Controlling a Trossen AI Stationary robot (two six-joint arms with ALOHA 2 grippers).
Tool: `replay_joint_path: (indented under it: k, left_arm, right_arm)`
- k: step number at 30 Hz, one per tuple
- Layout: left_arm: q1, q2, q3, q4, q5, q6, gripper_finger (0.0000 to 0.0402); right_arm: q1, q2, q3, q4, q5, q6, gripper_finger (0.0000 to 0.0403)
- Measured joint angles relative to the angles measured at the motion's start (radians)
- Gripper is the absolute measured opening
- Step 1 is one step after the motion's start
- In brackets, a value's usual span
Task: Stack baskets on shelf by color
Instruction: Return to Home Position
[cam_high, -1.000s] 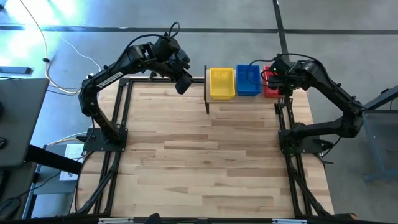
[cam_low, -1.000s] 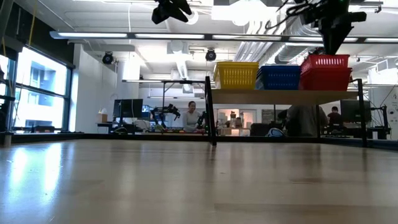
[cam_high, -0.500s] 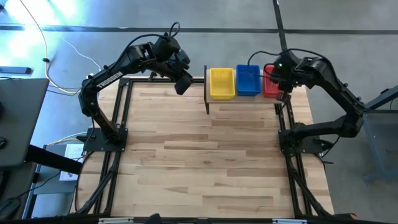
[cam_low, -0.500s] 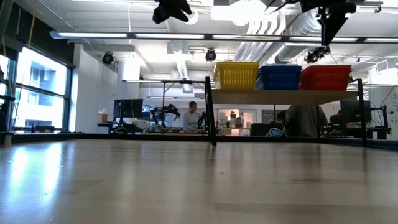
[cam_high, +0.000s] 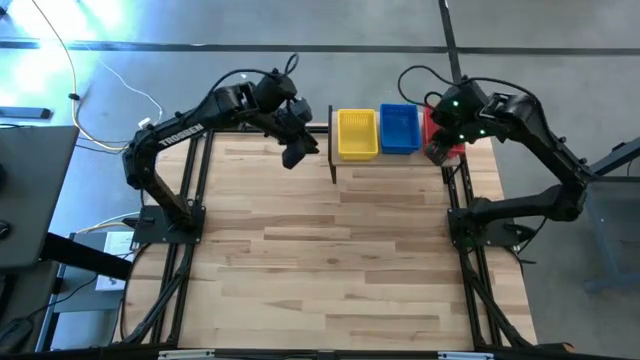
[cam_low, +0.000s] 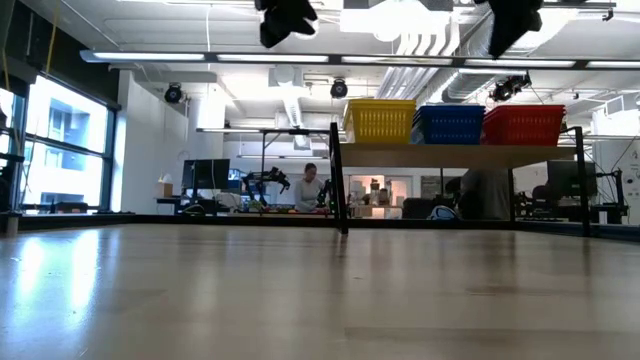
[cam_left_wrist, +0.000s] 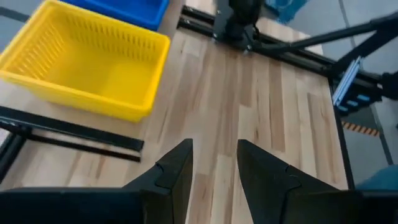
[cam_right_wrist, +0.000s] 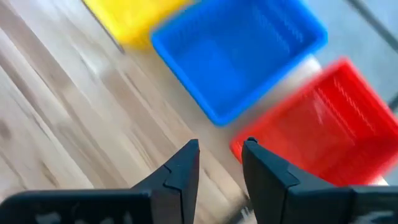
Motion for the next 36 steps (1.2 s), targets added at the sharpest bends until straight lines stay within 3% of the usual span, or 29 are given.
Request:
replay_joint_path:
  k: [7, 17, 24, 36]
  left_arm:
    - [-0.016, -0.110, -0.250, 0.170, 0.009, -0.036, 0.0117]
    - [-0.049, -0.427, -0.713, 0.565, 0.006, -0.095, 0.0117]
    - [-0.051, -0.649, -0.981, 0.707, -0.007, -0.104, 0.0117]
    - [-0.050, -1.031, -1.352, 0.874, -0.137, -0.169, 0.0117]
  right_arm:
    - [0.103, -0.013, 0.000, 0.266, -0.006, 0.120, 0.0108]
    - [0.217, -0.012, 0.000, 0.527, -0.012, 0.225, 0.0108]
    - [0.303, -0.012, 0.000, 0.585, -0.011, 0.265, 0.0108]
    - [0.397, -0.006, 0.000, 0.603, -0.010, 0.346, 0.0108]
